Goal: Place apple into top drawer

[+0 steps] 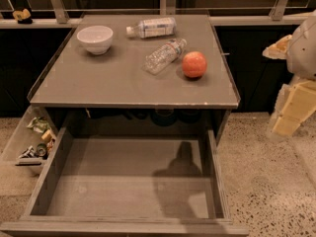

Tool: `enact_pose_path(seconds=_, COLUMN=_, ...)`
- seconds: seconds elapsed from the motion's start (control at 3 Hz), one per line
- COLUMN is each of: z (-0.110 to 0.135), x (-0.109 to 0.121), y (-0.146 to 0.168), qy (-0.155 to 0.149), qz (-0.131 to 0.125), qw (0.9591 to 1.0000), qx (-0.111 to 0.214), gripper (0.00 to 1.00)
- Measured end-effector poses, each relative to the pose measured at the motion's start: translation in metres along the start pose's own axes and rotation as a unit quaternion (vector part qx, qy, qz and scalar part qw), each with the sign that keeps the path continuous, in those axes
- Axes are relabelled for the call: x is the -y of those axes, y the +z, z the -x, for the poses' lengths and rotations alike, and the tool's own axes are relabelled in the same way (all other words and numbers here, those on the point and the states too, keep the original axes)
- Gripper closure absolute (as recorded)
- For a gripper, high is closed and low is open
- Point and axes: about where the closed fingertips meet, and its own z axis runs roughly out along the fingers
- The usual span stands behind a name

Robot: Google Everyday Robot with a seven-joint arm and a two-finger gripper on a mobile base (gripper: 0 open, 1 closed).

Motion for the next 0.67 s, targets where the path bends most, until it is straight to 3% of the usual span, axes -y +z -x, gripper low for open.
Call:
enact_pose_path(seconds=0.33, z=-0.010, x=-0.012, y=0.039, qy=0.000, qz=0.021, qw=0.9978, qx=0.063, gripper=0.00)
enact_pose_path(seconds=0.67, z=-0.009, x=-0.006, y=0.098, qy=0.005, qz=0.040, qw=0.9930, qx=0.111, gripper=0.00)
